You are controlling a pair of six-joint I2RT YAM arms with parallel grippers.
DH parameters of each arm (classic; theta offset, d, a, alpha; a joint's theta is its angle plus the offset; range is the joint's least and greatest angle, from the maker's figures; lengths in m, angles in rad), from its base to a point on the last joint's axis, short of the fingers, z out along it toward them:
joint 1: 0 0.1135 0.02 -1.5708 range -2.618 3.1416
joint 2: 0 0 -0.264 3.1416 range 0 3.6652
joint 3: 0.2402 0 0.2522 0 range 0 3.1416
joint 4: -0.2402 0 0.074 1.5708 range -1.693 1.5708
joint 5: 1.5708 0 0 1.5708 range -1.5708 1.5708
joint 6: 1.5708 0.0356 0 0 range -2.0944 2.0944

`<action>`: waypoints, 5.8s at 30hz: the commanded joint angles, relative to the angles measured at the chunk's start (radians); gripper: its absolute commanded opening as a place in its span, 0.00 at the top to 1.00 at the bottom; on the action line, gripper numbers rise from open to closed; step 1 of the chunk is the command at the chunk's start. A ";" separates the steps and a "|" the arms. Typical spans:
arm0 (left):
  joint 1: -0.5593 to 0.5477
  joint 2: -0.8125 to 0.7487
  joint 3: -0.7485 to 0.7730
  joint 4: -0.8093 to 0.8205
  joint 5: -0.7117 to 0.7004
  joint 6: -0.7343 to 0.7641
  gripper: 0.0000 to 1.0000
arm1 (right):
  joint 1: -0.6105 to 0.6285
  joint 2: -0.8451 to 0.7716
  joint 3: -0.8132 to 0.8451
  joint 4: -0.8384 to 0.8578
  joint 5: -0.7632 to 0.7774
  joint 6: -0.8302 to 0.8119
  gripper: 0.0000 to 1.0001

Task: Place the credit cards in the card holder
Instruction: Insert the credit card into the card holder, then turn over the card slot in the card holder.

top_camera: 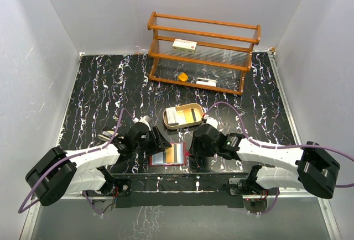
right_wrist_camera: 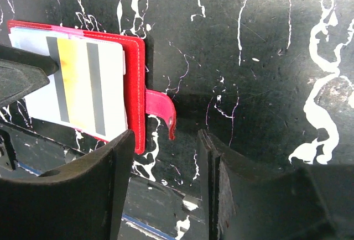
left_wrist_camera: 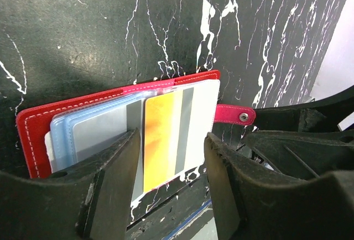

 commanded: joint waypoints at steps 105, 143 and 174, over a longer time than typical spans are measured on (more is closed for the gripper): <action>0.097 -0.242 -0.077 -0.085 0.124 -0.037 0.38 | 0.074 0.368 0.216 0.247 -0.080 -0.038 0.80; 0.097 -0.122 -0.075 0.069 0.215 -0.047 0.52 | 0.086 0.413 0.154 0.251 -0.065 -0.020 1.00; 0.063 -0.054 -0.068 0.179 0.251 -0.102 0.64 | 0.086 0.302 0.131 0.300 -0.027 -0.034 0.84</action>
